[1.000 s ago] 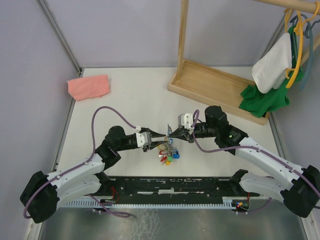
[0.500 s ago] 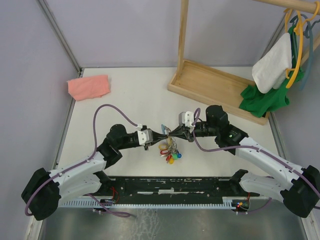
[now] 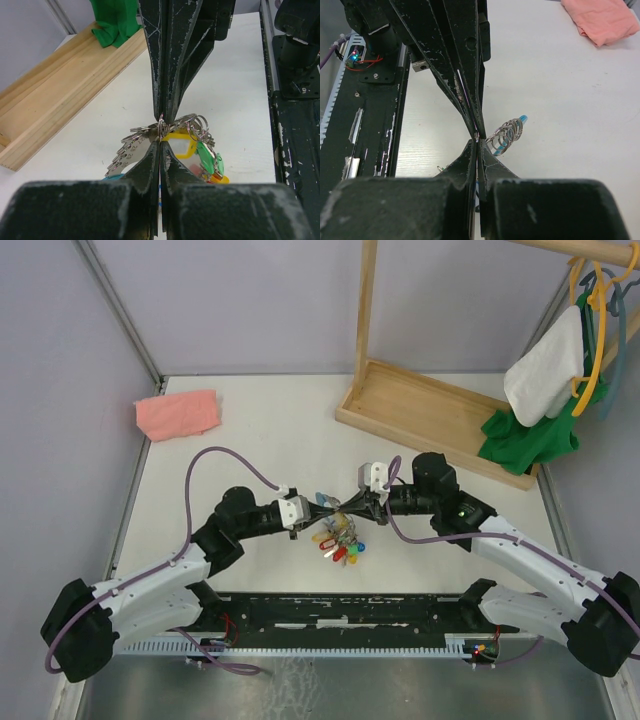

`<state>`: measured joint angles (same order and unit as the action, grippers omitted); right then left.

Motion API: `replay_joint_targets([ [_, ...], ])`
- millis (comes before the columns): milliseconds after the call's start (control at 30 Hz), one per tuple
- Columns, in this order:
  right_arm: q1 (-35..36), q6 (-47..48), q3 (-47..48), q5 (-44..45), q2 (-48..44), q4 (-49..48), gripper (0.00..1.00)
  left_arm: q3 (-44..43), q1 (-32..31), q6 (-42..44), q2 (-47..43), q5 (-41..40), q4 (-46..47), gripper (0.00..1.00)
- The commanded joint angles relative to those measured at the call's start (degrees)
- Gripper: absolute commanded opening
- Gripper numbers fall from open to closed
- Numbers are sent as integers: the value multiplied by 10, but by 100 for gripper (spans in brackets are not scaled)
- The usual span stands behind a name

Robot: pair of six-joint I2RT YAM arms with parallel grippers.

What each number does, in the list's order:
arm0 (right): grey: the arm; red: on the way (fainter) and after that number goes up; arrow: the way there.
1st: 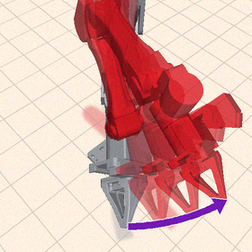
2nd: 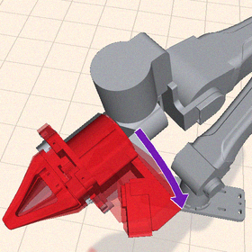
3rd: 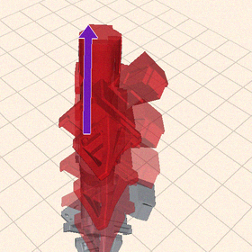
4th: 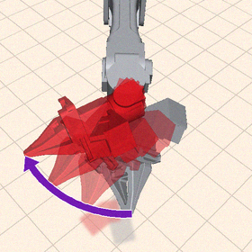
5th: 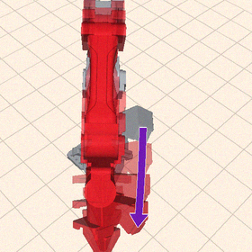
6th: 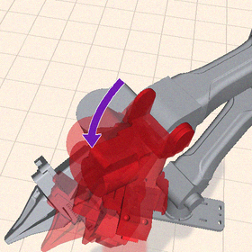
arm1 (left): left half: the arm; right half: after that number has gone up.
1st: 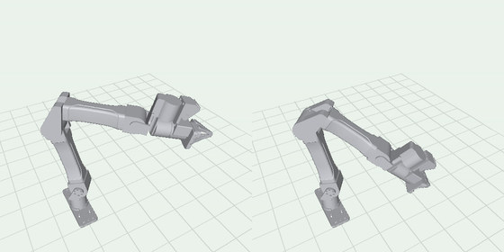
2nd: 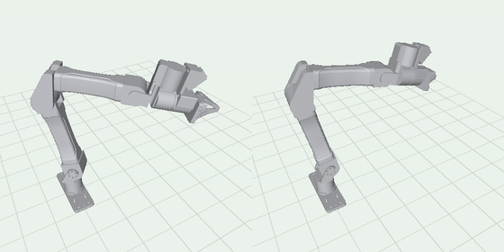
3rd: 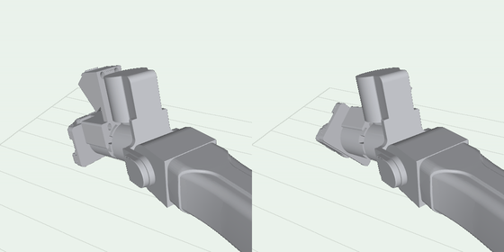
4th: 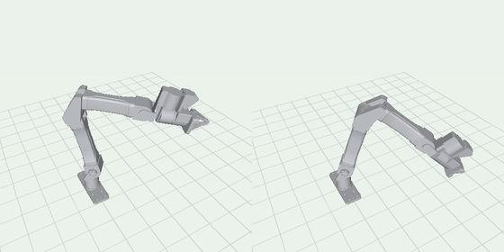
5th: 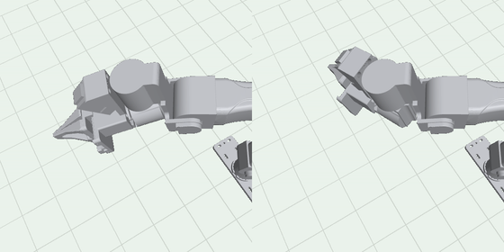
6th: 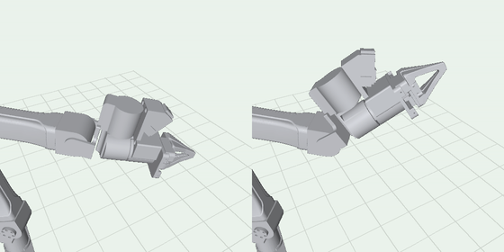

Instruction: Put the keys on the keyring

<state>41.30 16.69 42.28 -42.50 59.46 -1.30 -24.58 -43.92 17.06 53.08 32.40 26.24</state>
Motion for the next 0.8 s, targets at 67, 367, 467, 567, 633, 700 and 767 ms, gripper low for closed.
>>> replay_joint_targets([
  [67, 0, -9, 29, -3, 0, 26, 6, -44, -15, 44, 1, -18, -15, 3],
  [367, 0, 2, 62, -4, 22, 91, 13, -60, -28, 46, 5, -32, -37, 3],
  [467, 0, 4, 74, -4, 32, 110, 14, -69, -30, 44, 9, -34, -47, 3],
  [567, 0, 5, 80, -2, 39, 120, 14, -76, -32, 42, 12, -35, -56, 3],
  [633, 0, 4, 83, -1, 44, 122, 13, -80, -33, 42, 15, -33, -61, 3],
  [700, 1, 5, 88, 2, 48, 128, 13, -86, -36, 42, 17, -32, -70, 3],
  [767, 1, 9, 94, 10, 53, 139, 8, -90, -38, 43, 18, -33, -77, 3],
])
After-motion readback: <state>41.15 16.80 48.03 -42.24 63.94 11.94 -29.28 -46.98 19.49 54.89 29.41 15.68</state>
